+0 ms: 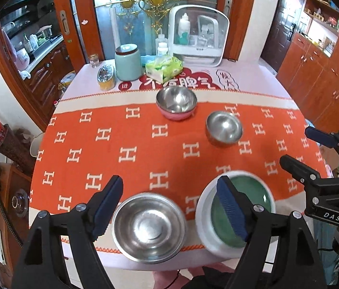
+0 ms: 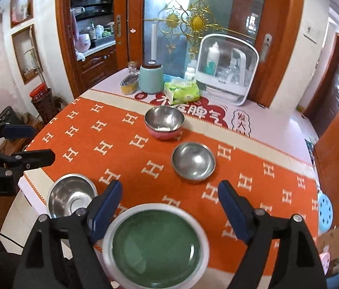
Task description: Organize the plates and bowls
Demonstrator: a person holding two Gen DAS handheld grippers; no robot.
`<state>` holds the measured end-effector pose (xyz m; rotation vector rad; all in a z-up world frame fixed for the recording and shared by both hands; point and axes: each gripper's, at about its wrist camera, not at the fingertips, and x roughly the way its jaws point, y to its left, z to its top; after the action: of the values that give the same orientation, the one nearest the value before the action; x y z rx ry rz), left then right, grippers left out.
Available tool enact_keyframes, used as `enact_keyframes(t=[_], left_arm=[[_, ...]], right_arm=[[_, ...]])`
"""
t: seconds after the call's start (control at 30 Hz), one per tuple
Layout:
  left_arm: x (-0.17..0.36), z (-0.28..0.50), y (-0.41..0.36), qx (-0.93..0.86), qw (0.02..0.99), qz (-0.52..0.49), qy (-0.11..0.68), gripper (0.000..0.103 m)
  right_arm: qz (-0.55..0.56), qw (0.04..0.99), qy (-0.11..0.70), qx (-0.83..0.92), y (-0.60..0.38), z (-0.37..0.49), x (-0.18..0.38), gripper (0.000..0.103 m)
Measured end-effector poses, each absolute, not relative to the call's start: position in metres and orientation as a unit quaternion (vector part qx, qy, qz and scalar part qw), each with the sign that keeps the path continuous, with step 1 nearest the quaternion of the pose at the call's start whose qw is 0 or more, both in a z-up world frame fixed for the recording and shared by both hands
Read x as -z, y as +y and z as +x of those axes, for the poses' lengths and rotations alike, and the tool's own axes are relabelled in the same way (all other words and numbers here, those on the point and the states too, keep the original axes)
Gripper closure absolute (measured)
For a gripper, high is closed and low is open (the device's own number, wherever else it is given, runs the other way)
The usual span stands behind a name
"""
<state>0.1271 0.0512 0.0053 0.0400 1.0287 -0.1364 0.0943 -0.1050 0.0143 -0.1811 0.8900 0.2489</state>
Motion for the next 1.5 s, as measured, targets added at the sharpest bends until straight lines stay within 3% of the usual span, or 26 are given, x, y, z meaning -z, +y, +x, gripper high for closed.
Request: enact_keyframes(t=[0.13, 0.73, 1.5], left_arm=[[-0.018, 0.143, 0.041, 0.046, 0.873, 0.017, 0.486, 0.023], [-0.007, 0.253, 0.045, -0.034, 0.860, -0.059, 0.505, 0.023], [0.136, 0.391, 0.066, -0.029, 0.805, -0.137, 0.576, 0.023]], right_arm=[[-0.092, 0.891, 0.423, -0.136, -0.119, 0.116, -0.029, 0.007], [-0.084, 0.889, 0.415, -0.173, -0.146, 0.243, -0.029, 0.006], [0.037, 0.815, 0.538, -0.214, -0.127, 0.379, 0.127, 0.007]])
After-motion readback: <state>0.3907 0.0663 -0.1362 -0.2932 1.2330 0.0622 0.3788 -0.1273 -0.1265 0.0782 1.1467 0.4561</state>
